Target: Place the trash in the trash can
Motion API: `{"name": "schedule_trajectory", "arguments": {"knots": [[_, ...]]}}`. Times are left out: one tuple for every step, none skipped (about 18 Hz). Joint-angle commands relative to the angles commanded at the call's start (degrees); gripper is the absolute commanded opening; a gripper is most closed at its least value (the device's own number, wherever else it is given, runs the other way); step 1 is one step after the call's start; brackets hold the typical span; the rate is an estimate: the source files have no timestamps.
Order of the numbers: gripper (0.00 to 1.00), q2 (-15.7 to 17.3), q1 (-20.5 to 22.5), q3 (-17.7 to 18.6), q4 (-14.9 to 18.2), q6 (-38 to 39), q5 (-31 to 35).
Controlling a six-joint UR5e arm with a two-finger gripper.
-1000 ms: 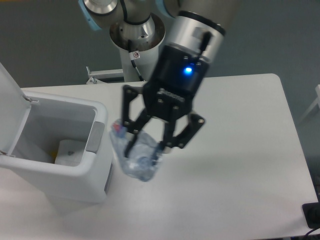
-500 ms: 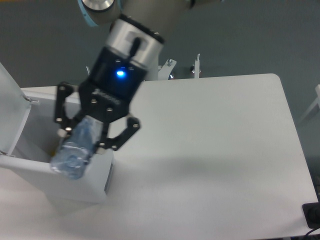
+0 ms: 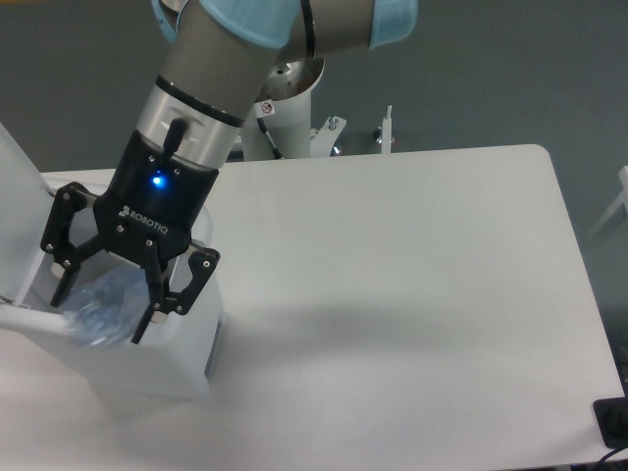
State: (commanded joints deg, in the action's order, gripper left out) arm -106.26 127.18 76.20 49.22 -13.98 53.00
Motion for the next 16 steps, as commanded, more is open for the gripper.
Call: {"name": "schedule_trajectory", "arguments": {"knots": [[1.0, -0.1, 0.6, 0.3, 0.0, 0.1, 0.0], [1.0, -0.2, 1.4, 0.3, 0.0, 0.4, -0.1], [1.0, -0.3, 3.0, 0.3, 0.1, 0.5, -0.1], [1.0, -0.4, 4.6, 0.4, 0.1, 0.6, -0.1], [1.0, -0.7, 6.4, 0.9, 0.2, 0.4, -0.1], [1.0, -1.1, 8.6, 1.6, 0.3, 0.2, 0.0], [1.0, -1.4, 11.7, 3.2, 0.3, -0.3, 0.1], [1.0, -1.5, 14.4, 4.6, 0.3, -1.1, 0.2], [1.0, -1.4, 17.5, 6.1, 0.4, -2.8, 0.3], [1.0, -1.4, 19.1, 7.5, 0.4, -4.4, 0.3], [1.0, -1.5, 20.1, 8.3, 0.4, -6.6, 0.4], [1.0, -1.9, 20.6, 8.4, 0.5, -8.6, 0.4], [1.0, -2.6, 20.7, 8.4, 0.6, -9.5, 0.4], [1.0, -3.6, 20.7, 7.9, 0.5, -10.0, 0.5], [1.0, -4.8, 20.7, 7.7, 0.7, -11.1, 1.1], [1.0, -5.7, 21.0, 7.7, 0.7, -12.9, 3.0]]}}
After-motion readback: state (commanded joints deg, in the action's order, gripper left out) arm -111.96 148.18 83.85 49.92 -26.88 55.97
